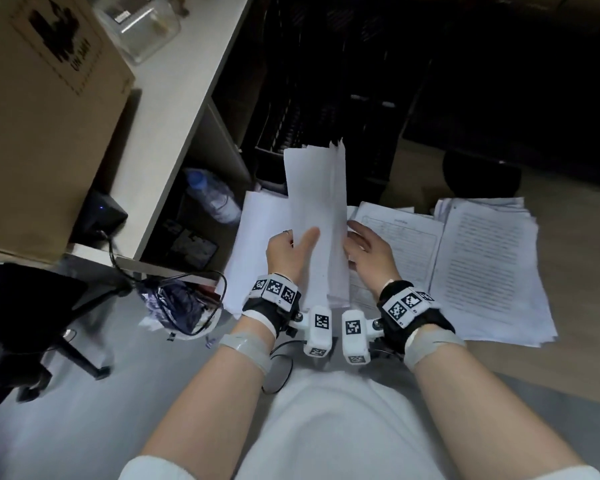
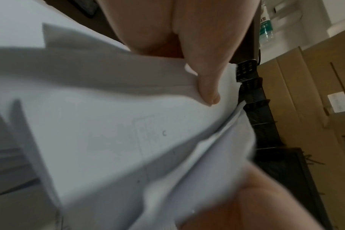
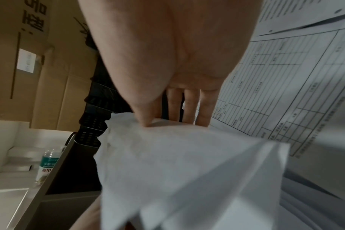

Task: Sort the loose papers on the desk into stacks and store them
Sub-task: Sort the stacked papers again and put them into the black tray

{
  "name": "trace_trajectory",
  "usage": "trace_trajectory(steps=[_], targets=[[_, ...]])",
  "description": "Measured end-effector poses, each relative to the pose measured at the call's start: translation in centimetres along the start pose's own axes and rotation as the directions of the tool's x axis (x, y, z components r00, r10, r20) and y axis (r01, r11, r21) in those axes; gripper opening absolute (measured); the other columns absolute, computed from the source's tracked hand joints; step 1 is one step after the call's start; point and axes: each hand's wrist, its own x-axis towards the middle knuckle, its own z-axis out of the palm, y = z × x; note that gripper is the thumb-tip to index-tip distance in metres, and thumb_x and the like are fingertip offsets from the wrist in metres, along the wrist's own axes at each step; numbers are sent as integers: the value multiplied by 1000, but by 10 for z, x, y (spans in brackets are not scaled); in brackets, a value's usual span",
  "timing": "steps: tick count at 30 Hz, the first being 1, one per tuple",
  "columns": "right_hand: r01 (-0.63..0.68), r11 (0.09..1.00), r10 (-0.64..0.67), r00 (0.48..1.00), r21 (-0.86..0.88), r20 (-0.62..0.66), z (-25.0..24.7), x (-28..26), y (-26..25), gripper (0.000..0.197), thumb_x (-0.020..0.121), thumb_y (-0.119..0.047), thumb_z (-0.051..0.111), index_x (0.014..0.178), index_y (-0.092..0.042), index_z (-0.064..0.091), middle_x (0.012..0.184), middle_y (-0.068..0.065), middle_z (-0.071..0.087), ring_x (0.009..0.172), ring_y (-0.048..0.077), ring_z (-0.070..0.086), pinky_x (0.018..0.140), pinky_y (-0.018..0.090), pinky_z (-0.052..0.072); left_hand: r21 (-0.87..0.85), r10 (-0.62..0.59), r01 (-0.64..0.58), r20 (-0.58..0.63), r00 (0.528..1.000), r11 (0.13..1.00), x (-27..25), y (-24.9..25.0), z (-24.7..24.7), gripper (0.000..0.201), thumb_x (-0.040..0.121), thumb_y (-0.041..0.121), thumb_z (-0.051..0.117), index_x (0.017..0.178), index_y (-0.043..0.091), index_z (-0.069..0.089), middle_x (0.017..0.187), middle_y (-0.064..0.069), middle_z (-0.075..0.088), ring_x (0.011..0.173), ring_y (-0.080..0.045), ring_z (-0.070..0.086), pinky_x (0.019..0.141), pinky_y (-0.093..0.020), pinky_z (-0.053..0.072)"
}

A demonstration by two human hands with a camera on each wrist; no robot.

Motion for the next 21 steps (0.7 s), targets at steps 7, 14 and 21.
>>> trace_trajectory(steps=[7,14,21], targets=[[77,987,-68,995,-141,67,0,-10,-13,13,95,-33,64,100,-23,70,95,-12,72,90,5,68,78,21,50,-40,21,-18,82,996,999,-4,-5,0,8,93,16,66,100,16,69,94,-2,75,90,-22,72,83,-34,59],[29,992,-35,998,-125,-48,-13,-1,-13,29,95,-35,54,115,-17,62,115,7,68,109,25,64,102,45,49,-69,66,-71,-76,995,995,3,-1,-6,22,94,9,62,115,4,65,109,-9,71,101,-23,66,94,-28,51],[97,974,-108,993,-207,-43,-13,-4,-32,16,100,-25,55,114,-17,57,111,3,64,103,20,62,93,33,49,-231,-12,13,4,1000,973,3,17,6,20,96,21,63,111,8,67,101,-4,73,97,-24,70,88,-34,56]])
